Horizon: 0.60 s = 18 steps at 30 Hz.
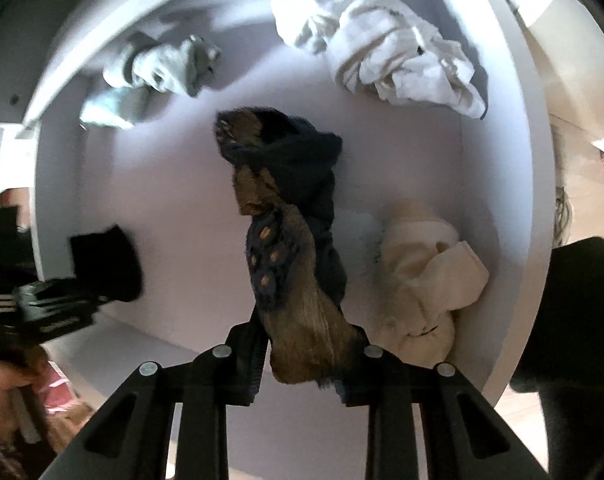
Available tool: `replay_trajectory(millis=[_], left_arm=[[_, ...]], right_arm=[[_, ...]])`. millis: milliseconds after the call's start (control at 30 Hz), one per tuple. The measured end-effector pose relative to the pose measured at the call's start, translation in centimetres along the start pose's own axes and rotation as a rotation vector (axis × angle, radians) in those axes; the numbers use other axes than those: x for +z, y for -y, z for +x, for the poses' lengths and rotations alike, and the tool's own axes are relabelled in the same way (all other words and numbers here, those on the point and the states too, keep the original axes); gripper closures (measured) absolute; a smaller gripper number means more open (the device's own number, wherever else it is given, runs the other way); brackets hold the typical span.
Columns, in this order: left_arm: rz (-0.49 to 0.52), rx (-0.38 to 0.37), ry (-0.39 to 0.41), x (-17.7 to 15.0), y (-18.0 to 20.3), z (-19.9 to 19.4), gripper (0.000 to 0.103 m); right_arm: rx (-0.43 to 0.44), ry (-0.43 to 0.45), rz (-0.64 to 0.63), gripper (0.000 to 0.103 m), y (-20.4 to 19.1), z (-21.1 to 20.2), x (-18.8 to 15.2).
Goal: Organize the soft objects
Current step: 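Grasp the black fabric item on the shelf with the left tool, then carry the dark lace cloth to the tray with the right tool while the left holds the black item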
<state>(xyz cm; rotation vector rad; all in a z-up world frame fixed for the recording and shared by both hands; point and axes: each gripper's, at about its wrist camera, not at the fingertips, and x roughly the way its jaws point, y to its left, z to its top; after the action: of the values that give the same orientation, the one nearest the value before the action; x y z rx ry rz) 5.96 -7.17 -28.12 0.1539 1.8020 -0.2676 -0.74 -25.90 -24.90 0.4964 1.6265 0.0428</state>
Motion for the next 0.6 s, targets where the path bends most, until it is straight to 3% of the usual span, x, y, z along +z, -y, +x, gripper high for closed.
replay_trajectory(millis=[133,233,333,600], left_arm=[[0.004,0.005,0.002,-0.1,0.5,0.0,0.048],[0.006,0.008,0.001,0.0,0.8,-0.1,0.047],[0.007,0.009,0.0,-0.1,0.1,-0.6,0.047],[-0.003,0.007,0.003,0.3,0.0,-1.1,0.044]], right_arm=[[0.042,0.029,0.008,0.078,0.3,-1.3,-0.4],[0.04,0.035,-0.01,0.073,0.0,-1.5,0.5],[-0.012,0.021,-0.029,0.061,-0.5,0.1,1.4],[-0.142,0.028,-0.183,0.056,-3.4,2.4,3.1]])
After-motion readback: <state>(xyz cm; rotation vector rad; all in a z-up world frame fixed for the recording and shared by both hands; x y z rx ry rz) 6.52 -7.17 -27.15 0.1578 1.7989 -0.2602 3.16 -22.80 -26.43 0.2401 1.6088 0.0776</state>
